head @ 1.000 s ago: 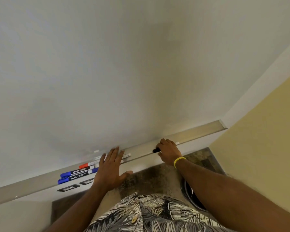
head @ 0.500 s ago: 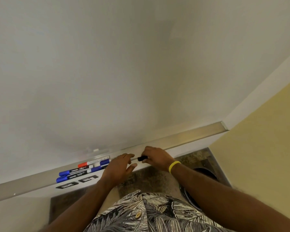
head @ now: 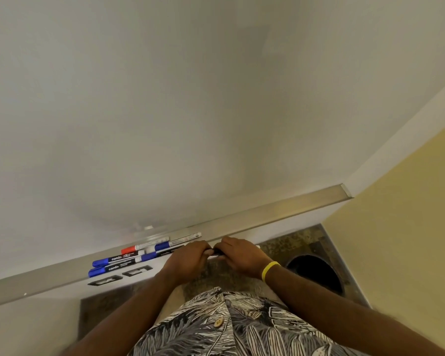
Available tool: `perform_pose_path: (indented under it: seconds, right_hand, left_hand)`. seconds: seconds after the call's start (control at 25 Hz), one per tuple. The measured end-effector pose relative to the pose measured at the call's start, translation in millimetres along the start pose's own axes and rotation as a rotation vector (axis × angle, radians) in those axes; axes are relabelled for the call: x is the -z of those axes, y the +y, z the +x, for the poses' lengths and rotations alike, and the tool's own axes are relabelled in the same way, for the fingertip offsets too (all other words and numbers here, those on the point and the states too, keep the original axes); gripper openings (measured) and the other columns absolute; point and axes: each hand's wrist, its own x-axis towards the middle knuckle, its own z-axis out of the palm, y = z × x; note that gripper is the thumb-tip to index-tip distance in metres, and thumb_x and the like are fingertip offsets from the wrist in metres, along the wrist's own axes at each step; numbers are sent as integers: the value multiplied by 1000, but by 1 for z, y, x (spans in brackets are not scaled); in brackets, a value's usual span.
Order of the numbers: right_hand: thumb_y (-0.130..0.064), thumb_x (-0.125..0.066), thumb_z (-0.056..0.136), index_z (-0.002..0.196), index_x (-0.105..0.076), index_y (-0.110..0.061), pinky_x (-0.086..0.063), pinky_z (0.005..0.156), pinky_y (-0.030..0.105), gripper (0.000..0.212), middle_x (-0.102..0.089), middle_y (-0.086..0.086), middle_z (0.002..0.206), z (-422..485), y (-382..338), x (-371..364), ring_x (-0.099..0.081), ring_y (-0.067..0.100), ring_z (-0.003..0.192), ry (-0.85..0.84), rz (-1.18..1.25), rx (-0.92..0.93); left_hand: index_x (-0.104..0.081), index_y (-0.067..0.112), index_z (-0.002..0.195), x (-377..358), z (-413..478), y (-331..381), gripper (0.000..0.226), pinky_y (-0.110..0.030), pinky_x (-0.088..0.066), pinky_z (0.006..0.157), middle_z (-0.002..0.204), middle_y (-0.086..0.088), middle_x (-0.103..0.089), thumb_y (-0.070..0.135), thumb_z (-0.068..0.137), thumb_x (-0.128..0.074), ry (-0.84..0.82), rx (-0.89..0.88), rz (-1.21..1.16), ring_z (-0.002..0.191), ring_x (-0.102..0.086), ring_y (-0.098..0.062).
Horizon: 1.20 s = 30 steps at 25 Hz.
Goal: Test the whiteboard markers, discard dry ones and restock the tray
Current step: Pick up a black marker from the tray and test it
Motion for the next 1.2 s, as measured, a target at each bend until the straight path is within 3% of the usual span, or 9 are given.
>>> perform_pose_path:
  seconds: [0.32, 0.44, 0.56, 0.72, 0.84, 1.0, 1.2]
  right_hand:
    - [-43, -38, 101, 118, -55, -16, -52, 77, 46, 36, -64, 7, 111, 4, -9, 7, -62, 29, 95, -11, 22, -45]
    - [-53, -29, 93, 114, -57, -19, -52, 77, 46, 49, -67, 7, 106, 5, -10, 7, -63, 30, 92, -36, 35, -82]
    - [-56, -26, 92, 115, -58, -20, -50, 73, 44, 53, -68, 10, 98, 5, -9, 7, -63, 32, 87, -62, 31, -96]
    - [-54, -43, 96, 124, -57, -19, -48, 77, 41, 47, -71, 11, 105, 4, -2, 12, -64, 33, 95, -55, 73, -179]
    - [-46, -57, 94, 130, -49, -14, -51, 84, 41, 49, -68, 12, 115, 0, 2, 14, -64, 31, 100, 0, 248, -332]
    - [-26, -47, 99, 112, -55, -6, -50, 73, 46, 25, -63, 11, 92, 1, 9, 14, -57, 26, 79, 107, 435, -393]
    - [-17, -44, 101, 118, -59, -4, -48, 84, 40, 26, -65, 15, 108, 4, 16, 18, -58, 28, 94, 250, 479, -394]
  left_hand:
    - [-57, 29, 89, 7, 3, 2, 23, -26, -35, 68, 82, 9, -57, 38, 102, -40, 26, -34, -137, 75, -52, -8]
    - [-57, 30, 84, 3, 3, 1, 23, -20, -32, 63, 74, 15, -54, 34, 102, -44, 38, -45, -169, 69, -50, -4]
    - [-59, 29, 84, 0, 4, -2, 23, -16, -31, 61, 74, 14, -54, 33, 102, -45, 31, -54, -189, 70, -51, -3]
    - [-68, 26, 100, 0, 12, -9, 23, -17, -35, 69, 85, 13, -60, 37, 100, -48, 40, -59, -200, 78, -53, -3]
    - [-68, 24, 111, 3, 21, -15, 24, -18, -36, 74, 96, 6, -62, 34, 100, -49, 151, -32, -142, 86, -52, -8]
    - [-67, 20, 113, 8, 37, -13, 22, -22, -34, 72, 100, 0, -64, 25, 98, -52, 223, 69, -42, 83, -48, -10]
    - [-69, 21, 103, 7, 58, -1, 19, -26, -35, 67, 91, 3, -57, 33, 96, -56, 147, 106, 74, 77, -49, -12]
